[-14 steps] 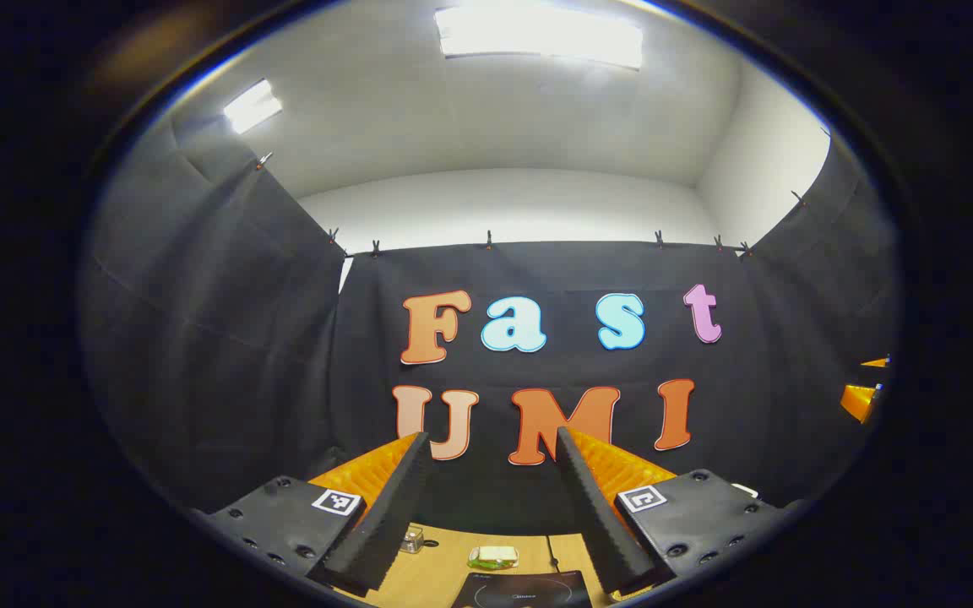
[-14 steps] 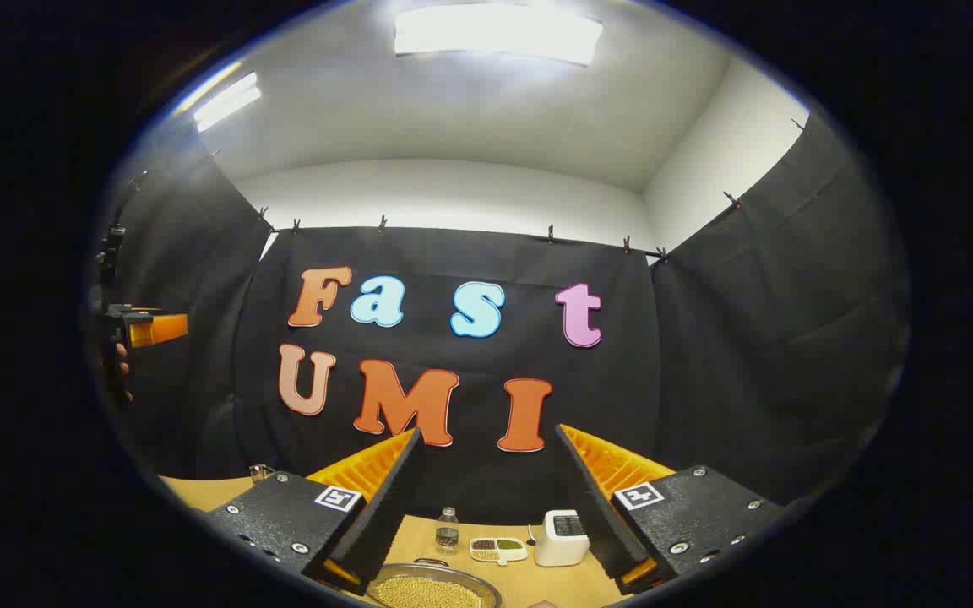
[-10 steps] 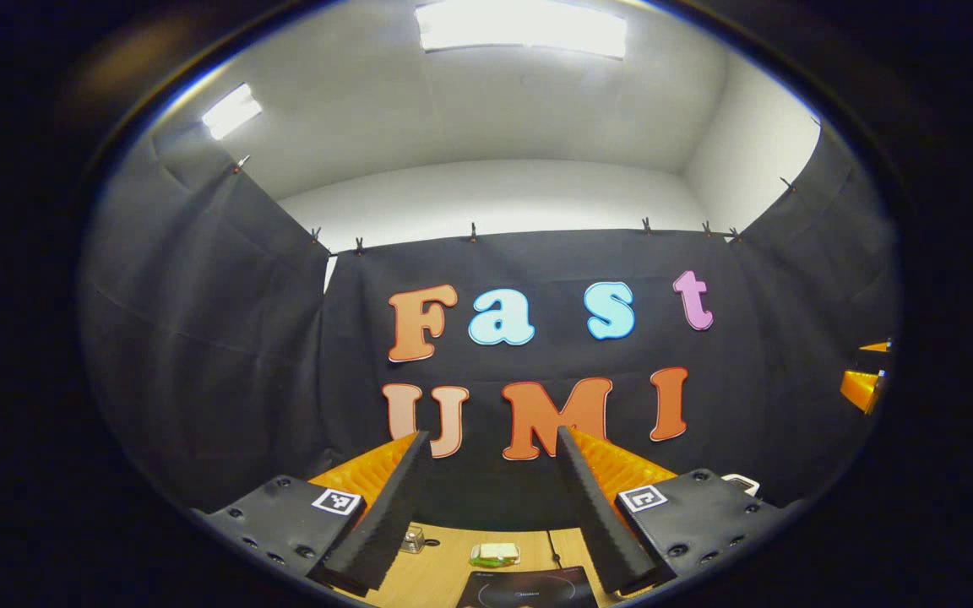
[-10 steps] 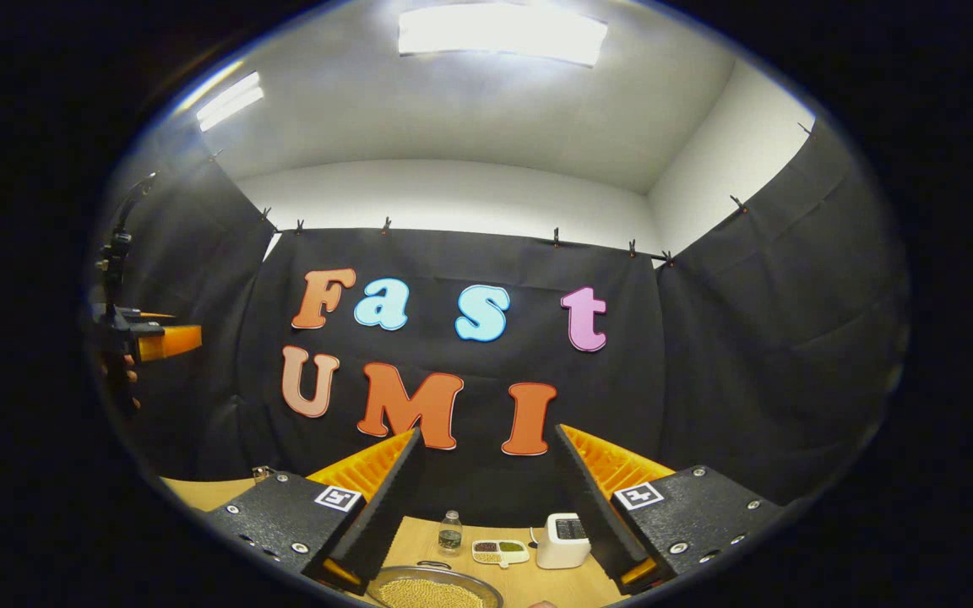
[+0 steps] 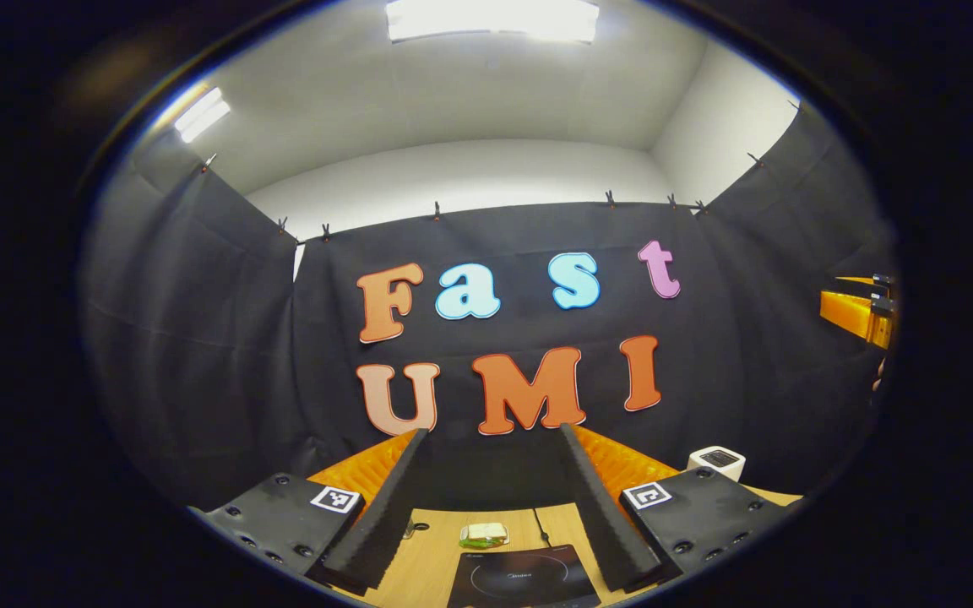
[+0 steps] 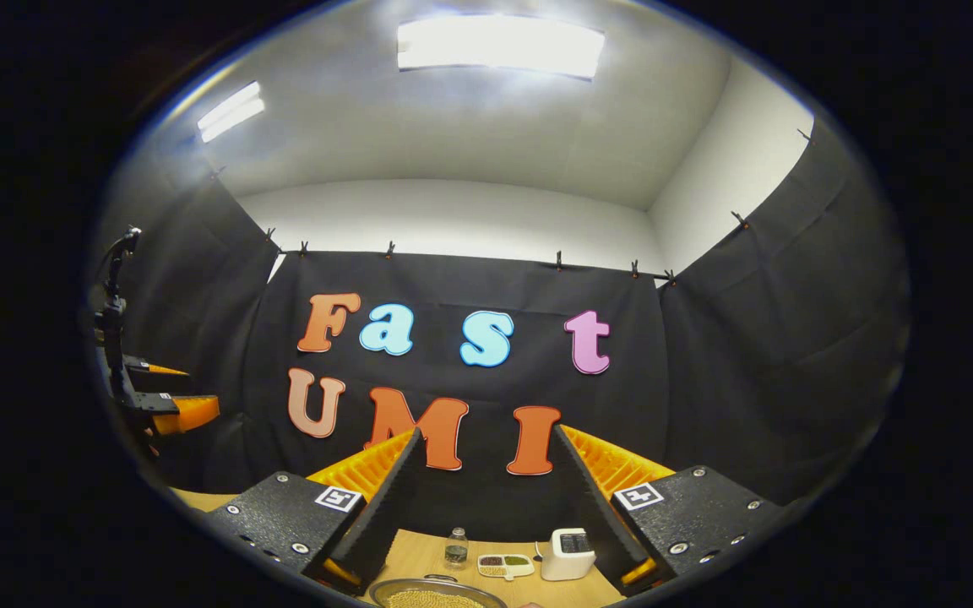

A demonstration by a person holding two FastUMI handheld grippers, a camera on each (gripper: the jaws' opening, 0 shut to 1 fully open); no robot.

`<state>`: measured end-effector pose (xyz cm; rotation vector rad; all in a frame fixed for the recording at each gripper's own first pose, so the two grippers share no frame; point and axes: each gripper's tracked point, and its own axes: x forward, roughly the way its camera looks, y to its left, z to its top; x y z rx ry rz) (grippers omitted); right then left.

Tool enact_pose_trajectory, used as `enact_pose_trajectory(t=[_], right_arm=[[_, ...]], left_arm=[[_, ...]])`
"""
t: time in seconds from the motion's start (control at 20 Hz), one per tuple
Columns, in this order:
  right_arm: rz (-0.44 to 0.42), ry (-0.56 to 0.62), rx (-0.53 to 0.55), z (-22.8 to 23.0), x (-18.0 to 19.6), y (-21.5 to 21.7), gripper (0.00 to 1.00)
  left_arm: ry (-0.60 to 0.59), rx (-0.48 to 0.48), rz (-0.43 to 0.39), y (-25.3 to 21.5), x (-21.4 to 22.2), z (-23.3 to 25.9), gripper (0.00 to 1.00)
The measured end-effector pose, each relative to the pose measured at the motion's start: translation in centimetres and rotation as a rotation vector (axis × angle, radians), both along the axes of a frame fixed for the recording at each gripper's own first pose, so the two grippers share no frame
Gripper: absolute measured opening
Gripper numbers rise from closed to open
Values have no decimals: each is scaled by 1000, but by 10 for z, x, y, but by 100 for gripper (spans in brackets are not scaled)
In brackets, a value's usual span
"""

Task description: First push the handle of the pot to place it horizontally, then grasp the pot with both hands and set it on the induction cooktop.

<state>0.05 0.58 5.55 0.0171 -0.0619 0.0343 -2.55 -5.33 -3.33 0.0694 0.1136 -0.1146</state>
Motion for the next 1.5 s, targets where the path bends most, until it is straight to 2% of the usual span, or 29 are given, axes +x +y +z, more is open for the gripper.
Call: enact_pose_trajectory(t=[0.3,0.6,0.7,0.8,0.85,1.15,1.2,1.35,1.5], right_arm=[[30,39,-31,-25,1,12,93],[35,52,-27,-39,5,8,93],[26,59,-35,-50,5,5,93],[33,86,-44,-67,4,7,93],[41,102,-46,-78,3,11,94],[102,232,-47,-150,-7,37,91],[114,263,-52,-165,-10,42,89],[179,349,-63,-209,-19,62,83],[246,480,-44,-264,-31,77,68]], left_arm=[[-16,-65,30,17,0,-1,100],[-93,-51,77,34,8,3,98],[-109,-43,87,36,10,-1,100],[-105,-52,84,36,11,-9,97],[-107,-54,85,35,12,-12,100],[-106,-40,92,32,21,-40,97],[-112,-34,103,37,26,-43,100],[-97,-37,128,41,34,-58,100],[-75,-41,152,47,39,-71,100]])
